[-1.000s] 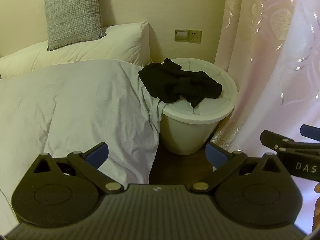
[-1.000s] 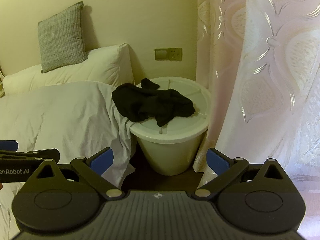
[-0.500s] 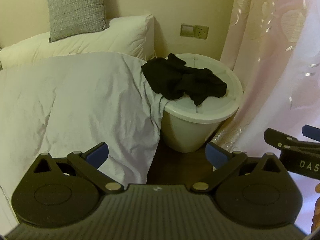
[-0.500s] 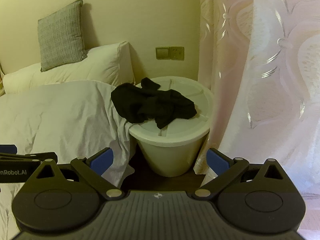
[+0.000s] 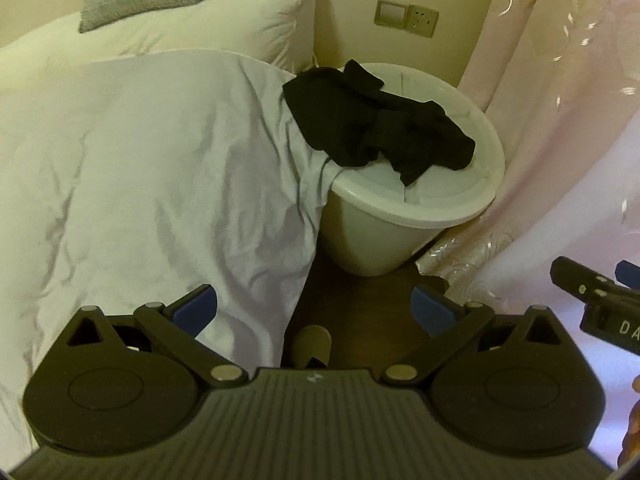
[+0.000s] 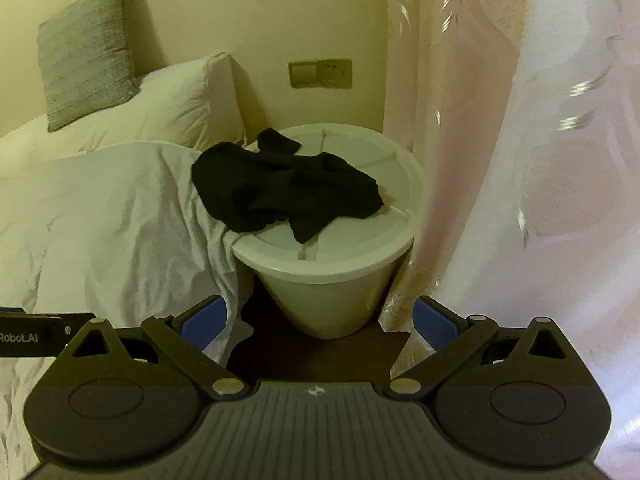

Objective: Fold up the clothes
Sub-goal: 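Reach both grippers to the black garment on the bin lid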

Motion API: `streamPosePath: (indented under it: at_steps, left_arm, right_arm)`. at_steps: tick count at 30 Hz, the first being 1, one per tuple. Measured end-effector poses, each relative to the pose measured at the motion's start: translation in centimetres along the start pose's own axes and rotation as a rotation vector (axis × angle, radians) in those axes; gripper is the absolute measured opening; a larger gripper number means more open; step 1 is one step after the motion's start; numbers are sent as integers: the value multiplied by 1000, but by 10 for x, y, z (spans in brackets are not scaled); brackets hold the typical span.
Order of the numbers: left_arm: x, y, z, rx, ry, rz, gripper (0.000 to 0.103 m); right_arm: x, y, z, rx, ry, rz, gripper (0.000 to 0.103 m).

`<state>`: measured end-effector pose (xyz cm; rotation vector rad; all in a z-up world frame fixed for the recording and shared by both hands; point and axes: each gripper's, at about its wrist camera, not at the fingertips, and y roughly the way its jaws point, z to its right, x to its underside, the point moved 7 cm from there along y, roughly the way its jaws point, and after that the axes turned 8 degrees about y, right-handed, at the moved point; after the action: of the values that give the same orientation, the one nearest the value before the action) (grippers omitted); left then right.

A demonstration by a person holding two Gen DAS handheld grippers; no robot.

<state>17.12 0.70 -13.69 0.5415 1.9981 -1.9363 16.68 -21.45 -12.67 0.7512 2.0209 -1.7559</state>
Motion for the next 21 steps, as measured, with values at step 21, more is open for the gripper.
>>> streamPosePath:
  at_steps: [21]
  left_arm:
    - [-142, 221, -42, 154, 85, -168, 102]
  right_arm:
    - [-75, 237, -38, 113, 97, -288, 102]
